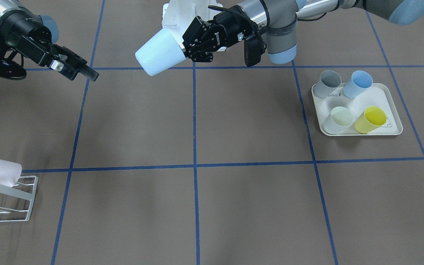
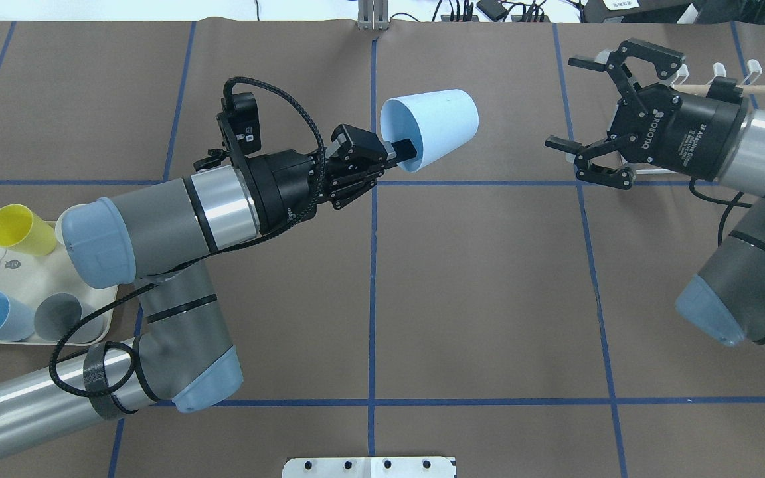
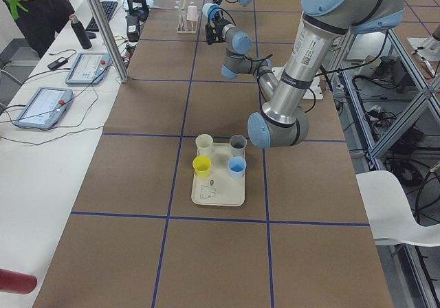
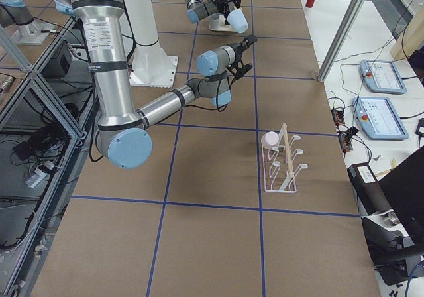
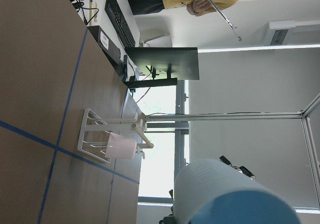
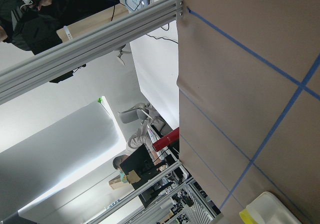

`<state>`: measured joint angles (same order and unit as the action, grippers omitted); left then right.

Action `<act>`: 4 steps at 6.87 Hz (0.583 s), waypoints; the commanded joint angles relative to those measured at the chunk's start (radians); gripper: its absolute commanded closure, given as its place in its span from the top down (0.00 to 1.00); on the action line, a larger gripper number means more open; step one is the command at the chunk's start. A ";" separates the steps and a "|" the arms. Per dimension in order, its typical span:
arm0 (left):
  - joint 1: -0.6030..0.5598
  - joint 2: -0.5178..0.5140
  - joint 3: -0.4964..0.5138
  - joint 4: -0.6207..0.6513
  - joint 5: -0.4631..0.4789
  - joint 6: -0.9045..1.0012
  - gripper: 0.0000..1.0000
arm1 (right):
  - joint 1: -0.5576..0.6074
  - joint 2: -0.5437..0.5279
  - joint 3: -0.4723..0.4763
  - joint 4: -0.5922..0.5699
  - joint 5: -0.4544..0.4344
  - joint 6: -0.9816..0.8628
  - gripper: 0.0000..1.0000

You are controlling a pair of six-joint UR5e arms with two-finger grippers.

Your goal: Transfer IKEA cup to right arm and place on rack

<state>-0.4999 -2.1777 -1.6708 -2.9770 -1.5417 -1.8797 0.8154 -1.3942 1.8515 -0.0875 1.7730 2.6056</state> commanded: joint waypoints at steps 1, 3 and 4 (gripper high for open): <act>-0.005 -0.002 -0.006 -0.002 -0.001 -0.001 0.00 | -0.039 0.032 -0.001 0.000 -0.023 0.004 1.00; -0.002 -0.001 -0.006 0.000 -0.008 -0.003 0.00 | -0.064 0.046 -0.001 -0.003 -0.047 0.002 1.00; 0.000 -0.002 -0.006 0.001 -0.009 -0.003 0.00 | -0.064 0.047 -0.001 -0.003 -0.049 -0.008 1.00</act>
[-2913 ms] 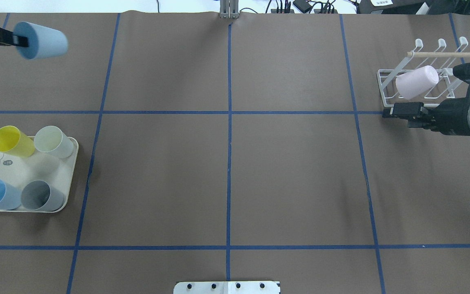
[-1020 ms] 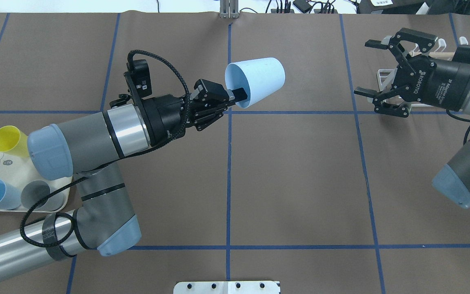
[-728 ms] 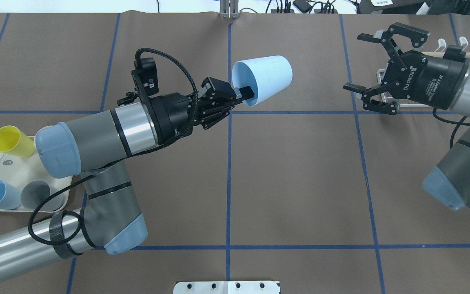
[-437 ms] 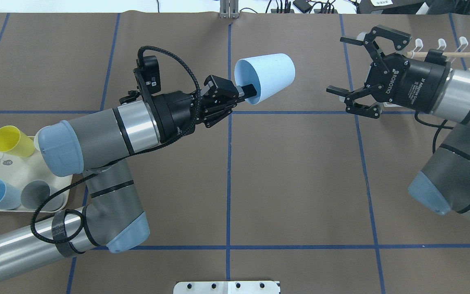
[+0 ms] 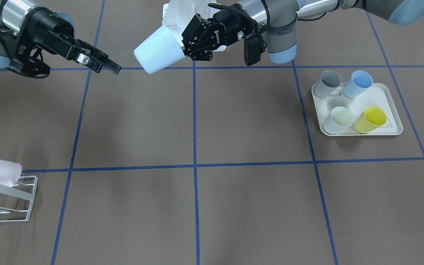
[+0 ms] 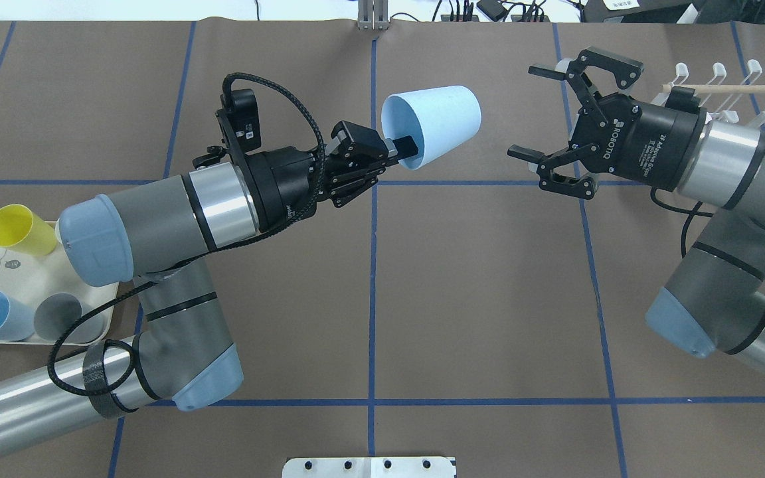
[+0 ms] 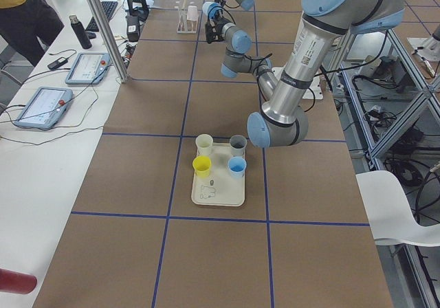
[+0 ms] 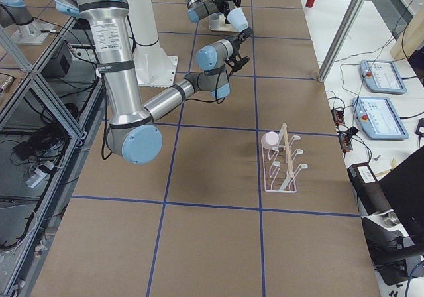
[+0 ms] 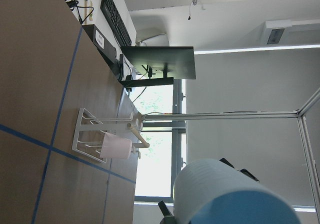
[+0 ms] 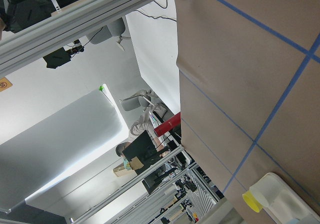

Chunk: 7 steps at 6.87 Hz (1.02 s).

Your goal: Transfer IKEA cup to right arm and place on rack

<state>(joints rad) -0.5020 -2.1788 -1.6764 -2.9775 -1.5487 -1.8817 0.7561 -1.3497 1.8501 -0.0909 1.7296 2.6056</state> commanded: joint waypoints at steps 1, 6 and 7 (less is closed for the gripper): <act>0.002 -0.003 0.000 0.005 -0.002 -0.004 0.00 | -0.009 0.004 0.000 0.000 -0.005 -0.009 1.00; 0.003 -0.021 0.009 0.015 0.001 -0.005 0.00 | -0.035 0.027 0.001 0.000 -0.007 -0.013 1.00; 0.003 -0.032 0.009 0.028 0.001 -0.005 0.00 | -0.035 0.038 0.001 -0.006 -0.010 -0.013 1.00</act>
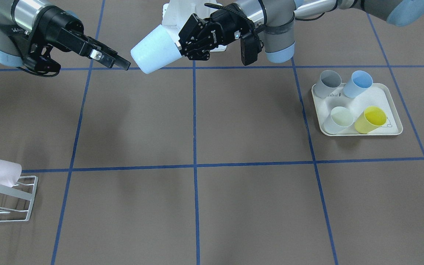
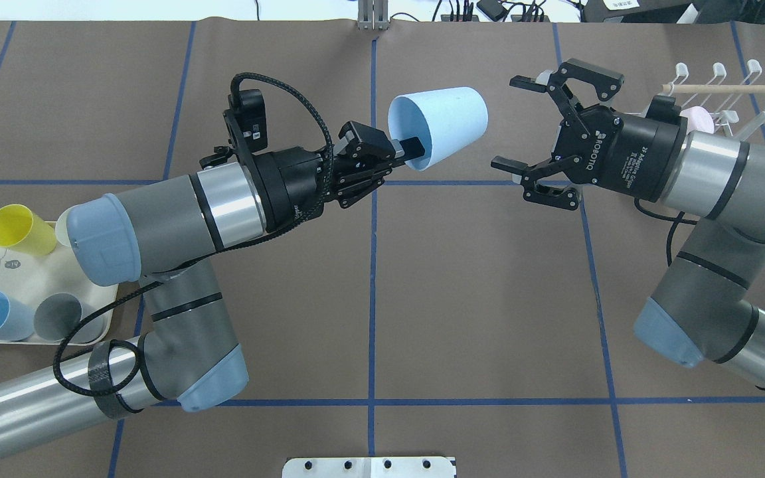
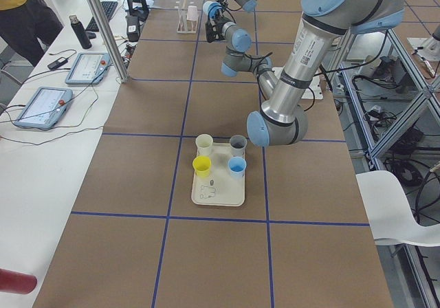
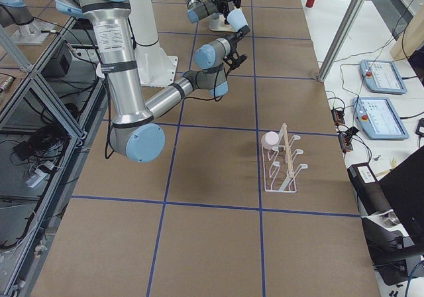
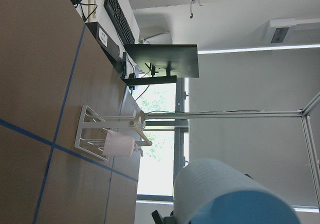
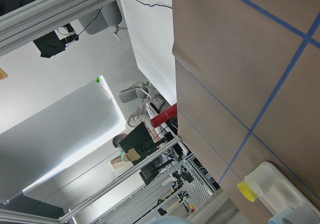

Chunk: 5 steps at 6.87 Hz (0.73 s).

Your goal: Transfer IKEA cup to right arm and place on rack

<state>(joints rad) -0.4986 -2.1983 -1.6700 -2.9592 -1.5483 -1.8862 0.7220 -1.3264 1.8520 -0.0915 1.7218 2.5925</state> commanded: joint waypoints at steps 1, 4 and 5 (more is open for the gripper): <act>0.002 -0.018 0.003 0.019 0.001 -0.001 0.00 | -0.003 0.016 0.000 -0.008 -0.007 0.000 1.00; 0.023 -0.038 0.019 0.023 0.002 -0.001 0.00 | -0.006 0.016 0.001 -0.008 -0.008 -0.002 1.00; 0.028 -0.040 0.021 0.025 0.002 -0.001 0.00 | -0.006 0.016 0.001 -0.008 -0.008 -0.002 1.00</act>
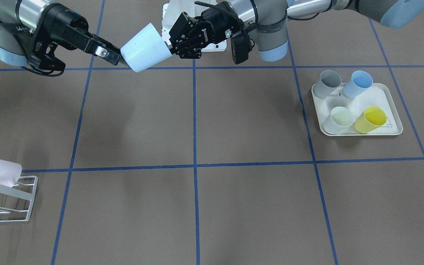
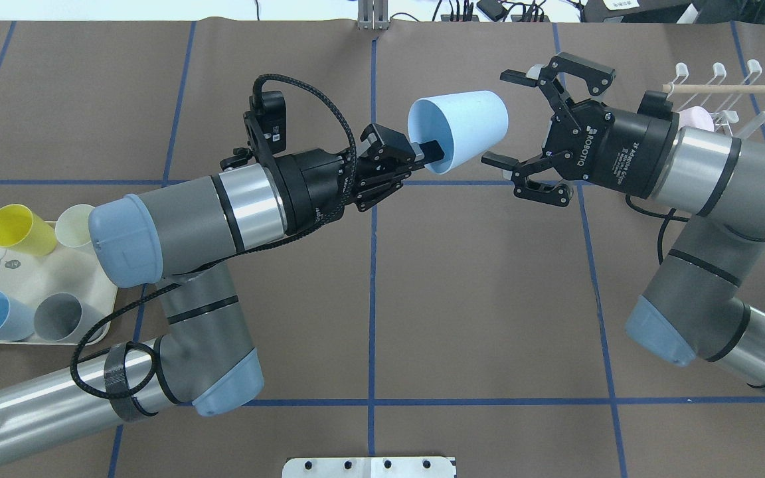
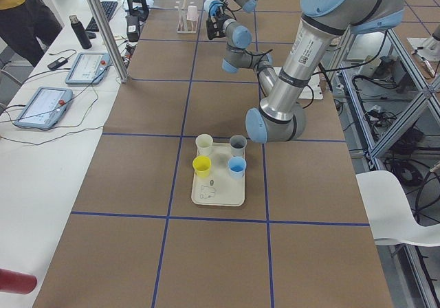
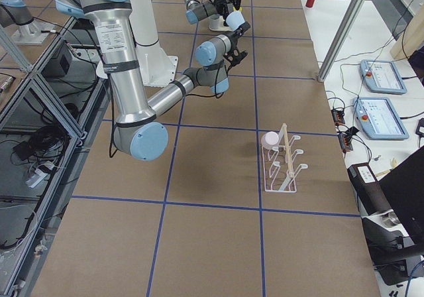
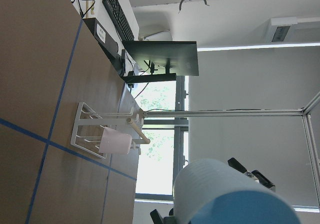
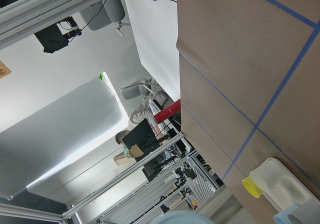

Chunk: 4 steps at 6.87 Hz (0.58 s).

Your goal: Transfer IKEA cup to right arm and place on rack

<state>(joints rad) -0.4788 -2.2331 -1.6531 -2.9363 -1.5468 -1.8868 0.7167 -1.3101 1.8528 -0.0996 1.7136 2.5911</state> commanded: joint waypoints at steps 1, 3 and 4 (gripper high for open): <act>0.015 -0.006 0.006 0.009 0.002 0.000 0.00 | 0.000 -0.001 0.000 0.000 0.000 -0.002 1.00; 0.017 -0.040 0.007 0.049 0.001 0.000 0.00 | 0.000 -0.003 0.000 0.003 0.001 -0.005 0.99; 0.017 -0.040 0.007 0.051 0.001 0.002 0.00 | 0.000 -0.006 0.002 0.008 0.001 -0.005 0.98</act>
<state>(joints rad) -0.4624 -2.2666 -1.6461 -2.8952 -1.5458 -1.8864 0.7164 -1.3135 1.8536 -0.0961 1.7148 2.5871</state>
